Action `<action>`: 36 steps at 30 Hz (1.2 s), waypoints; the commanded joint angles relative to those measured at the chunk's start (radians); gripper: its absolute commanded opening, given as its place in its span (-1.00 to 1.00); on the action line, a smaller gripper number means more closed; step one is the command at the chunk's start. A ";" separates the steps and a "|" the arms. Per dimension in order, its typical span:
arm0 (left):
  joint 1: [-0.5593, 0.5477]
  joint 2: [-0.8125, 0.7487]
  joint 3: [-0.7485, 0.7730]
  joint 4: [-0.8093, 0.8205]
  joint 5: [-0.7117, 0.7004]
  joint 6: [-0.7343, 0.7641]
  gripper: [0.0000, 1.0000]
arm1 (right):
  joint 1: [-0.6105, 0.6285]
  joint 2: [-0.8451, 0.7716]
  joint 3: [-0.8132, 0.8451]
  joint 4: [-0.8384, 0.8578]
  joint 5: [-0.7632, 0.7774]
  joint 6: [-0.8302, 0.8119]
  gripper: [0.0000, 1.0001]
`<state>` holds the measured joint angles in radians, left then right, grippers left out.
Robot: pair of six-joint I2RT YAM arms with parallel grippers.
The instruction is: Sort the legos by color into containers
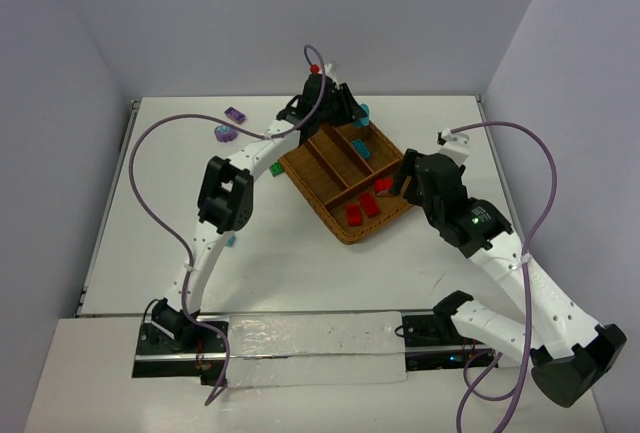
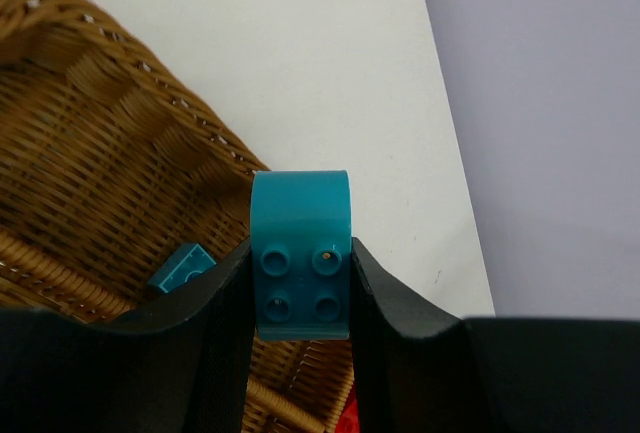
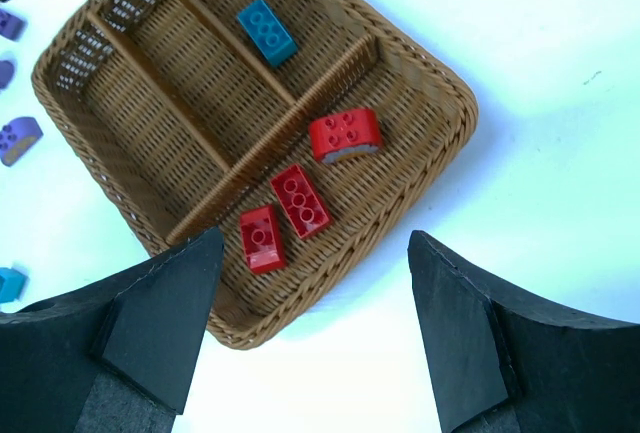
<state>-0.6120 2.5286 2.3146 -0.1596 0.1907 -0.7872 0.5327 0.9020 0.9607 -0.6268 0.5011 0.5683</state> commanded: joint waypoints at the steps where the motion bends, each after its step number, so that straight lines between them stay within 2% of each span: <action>1: -0.011 0.033 0.049 0.116 -0.005 -0.071 -0.59 | -0.005 -0.026 -0.020 -0.028 0.010 0.019 0.64; 2: -0.011 0.035 0.049 0.117 -0.005 -0.072 -0.58 | -0.002 -0.026 -0.020 -0.030 0.010 0.019 0.64; 7: -0.011 0.054 0.041 0.131 0.010 -0.087 0.55 | -0.002 -0.025 -0.025 -0.031 0.013 0.016 0.64; 10: -0.011 0.037 0.023 0.135 0.018 -0.081 0.76 | -0.002 -0.023 -0.026 -0.033 0.013 0.015 0.64; 14: -0.011 -0.018 0.002 0.115 -0.001 -0.045 0.78 | -0.002 -0.020 -0.027 -0.034 0.011 0.016 0.64; 19: -0.011 -0.182 -0.090 0.071 -0.051 0.038 0.78 | -0.002 -0.018 -0.025 -0.034 0.007 0.016 0.64; 23: -0.009 -0.417 -0.328 0.000 -0.231 0.138 0.69 | -0.002 -0.008 -0.020 -0.026 -0.006 0.014 0.64; 25: -0.009 -0.517 -0.401 -0.058 -0.300 0.191 0.65 | -0.002 -0.004 -0.021 -0.019 -0.013 0.011 0.64; 26: -0.008 -0.584 -0.476 -0.100 -0.389 0.226 0.61 | -0.002 0.000 -0.022 -0.014 -0.023 0.007 0.64; 32: 0.024 -0.746 -0.721 -0.362 -0.723 0.264 0.53 | 0.003 0.043 -0.015 0.022 -0.055 0.006 0.64; 36: 0.091 -0.840 -0.889 -0.410 -0.776 0.231 0.55 | 0.004 0.072 -0.010 0.047 -0.080 0.002 0.64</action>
<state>-0.5861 1.7272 1.5830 -0.3987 -0.4095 -0.5638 0.5331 0.9520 0.9394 -0.6358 0.4437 0.5716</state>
